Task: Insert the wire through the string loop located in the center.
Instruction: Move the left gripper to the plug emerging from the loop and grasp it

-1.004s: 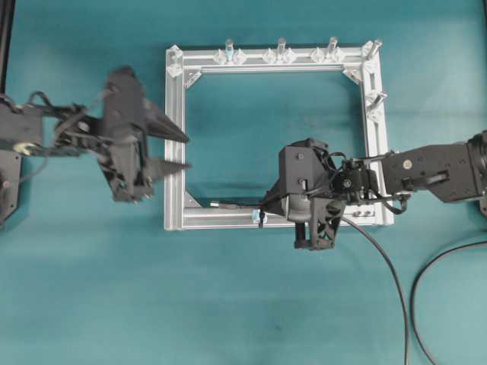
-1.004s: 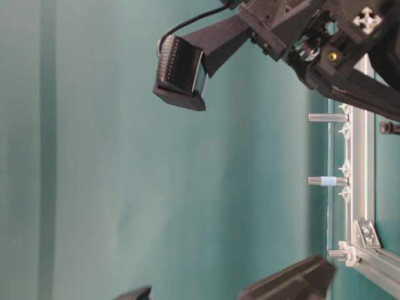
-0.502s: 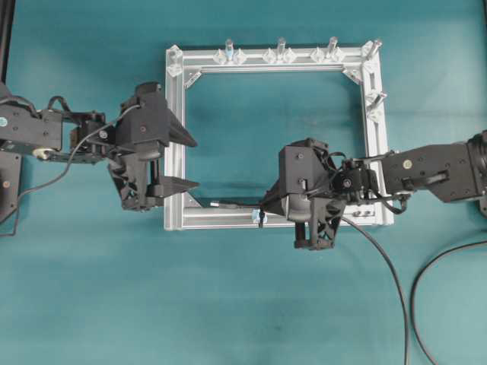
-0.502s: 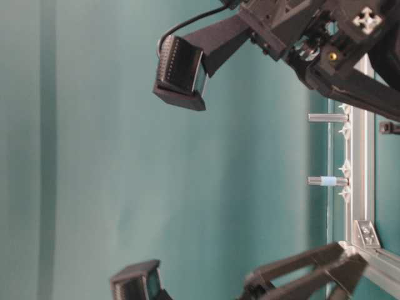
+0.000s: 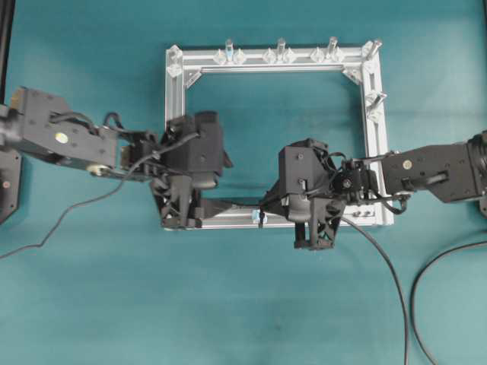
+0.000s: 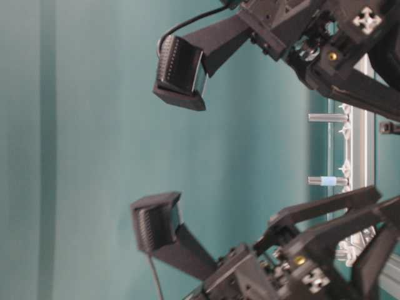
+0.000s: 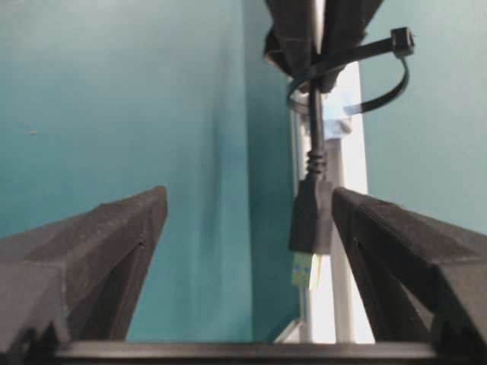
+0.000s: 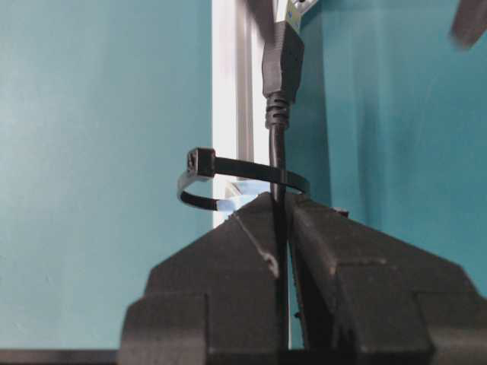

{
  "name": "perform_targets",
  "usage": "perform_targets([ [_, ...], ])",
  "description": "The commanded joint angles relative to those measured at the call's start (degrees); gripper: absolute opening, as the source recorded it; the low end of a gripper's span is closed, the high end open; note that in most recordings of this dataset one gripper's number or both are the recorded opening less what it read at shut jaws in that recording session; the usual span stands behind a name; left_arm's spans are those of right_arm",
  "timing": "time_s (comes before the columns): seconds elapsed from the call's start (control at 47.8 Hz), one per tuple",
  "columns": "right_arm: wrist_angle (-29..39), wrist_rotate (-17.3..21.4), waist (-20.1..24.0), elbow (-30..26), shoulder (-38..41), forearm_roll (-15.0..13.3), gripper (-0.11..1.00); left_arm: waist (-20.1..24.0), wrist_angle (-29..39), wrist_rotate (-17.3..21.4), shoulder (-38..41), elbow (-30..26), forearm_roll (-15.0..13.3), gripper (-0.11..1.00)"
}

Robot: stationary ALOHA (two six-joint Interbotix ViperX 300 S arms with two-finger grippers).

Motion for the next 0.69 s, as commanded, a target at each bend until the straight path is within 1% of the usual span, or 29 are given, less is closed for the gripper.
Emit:
perform_targets([
  [0.0, -0.3, 0.0, 0.1, -1.2, -0.7, -0.1, 0.07, -0.7, -0.3, 0.2, -0.1, -1.8, 0.2, 0.9],
  [0.209, -0.3, 0.0, 0.1, -1.1, -0.7, -0.1, 0.07, -2.0, -0.3, 0.0, 1.0, -1.9, 0.2, 0.9],
  [0.46, -0.3, 0.0, 0.1, -1.0, -0.7, -0.2, 0.07, -2.5, -0.6, 0.0, 4.2, -2.7, 0.2, 0.9],
  [0.669, -0.4, 0.0, 0.1, -0.9, -0.7, -0.1, 0.07, -2.2, -2.5, 0.1, 5.7, -2.5, 0.2, 0.9],
])
